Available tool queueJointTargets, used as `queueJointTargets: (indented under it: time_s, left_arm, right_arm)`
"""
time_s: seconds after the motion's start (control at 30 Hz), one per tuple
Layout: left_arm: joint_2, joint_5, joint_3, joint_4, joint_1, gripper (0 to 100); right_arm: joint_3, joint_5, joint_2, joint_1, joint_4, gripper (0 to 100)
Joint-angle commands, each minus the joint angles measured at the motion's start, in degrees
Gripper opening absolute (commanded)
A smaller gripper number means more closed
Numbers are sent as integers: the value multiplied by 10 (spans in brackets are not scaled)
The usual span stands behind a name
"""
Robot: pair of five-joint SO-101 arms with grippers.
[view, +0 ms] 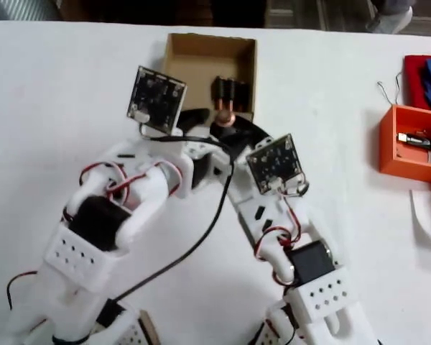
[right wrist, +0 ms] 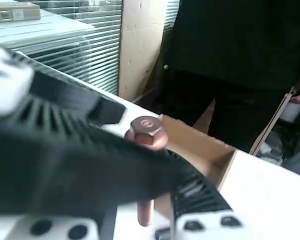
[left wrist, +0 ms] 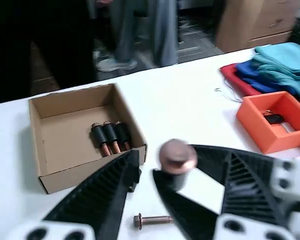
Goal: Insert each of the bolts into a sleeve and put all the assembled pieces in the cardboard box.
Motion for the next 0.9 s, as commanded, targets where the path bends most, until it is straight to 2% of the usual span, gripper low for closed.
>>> queueJointTargets:
  time_s: [0.0,0.13,0.37,0.43,0.53,0.67,0.8,0.87]
  left_arm:
    - [-1,-1,-85,0,-14,278]
    - [-3,-1,-160,3,-25,262]
    - [-4,-1,-230,64,-102,72]
    - [-4,-1,-237,87,-141,20]
    - [-4,-5,-210,128,-212,33]
    - [-4,-11,-108,179,-308,34]
    - [-4,-98,11,176,-374,32]
    - [-4,-135,65,156,-386,31]
  right_arm:
    - [7,3,1,1,-3,24]
    - [5,3,54,10,-3,24]
    - [-107,-90,199,81,-8,23]
    - [-193,-119,259,105,36,23]
    - [-360,-140,365,124,136,23]
    - [-601,-142,528,115,266,23]
    - [-849,-148,723,101,360,23]
    - [-978,-184,828,101,400,23]
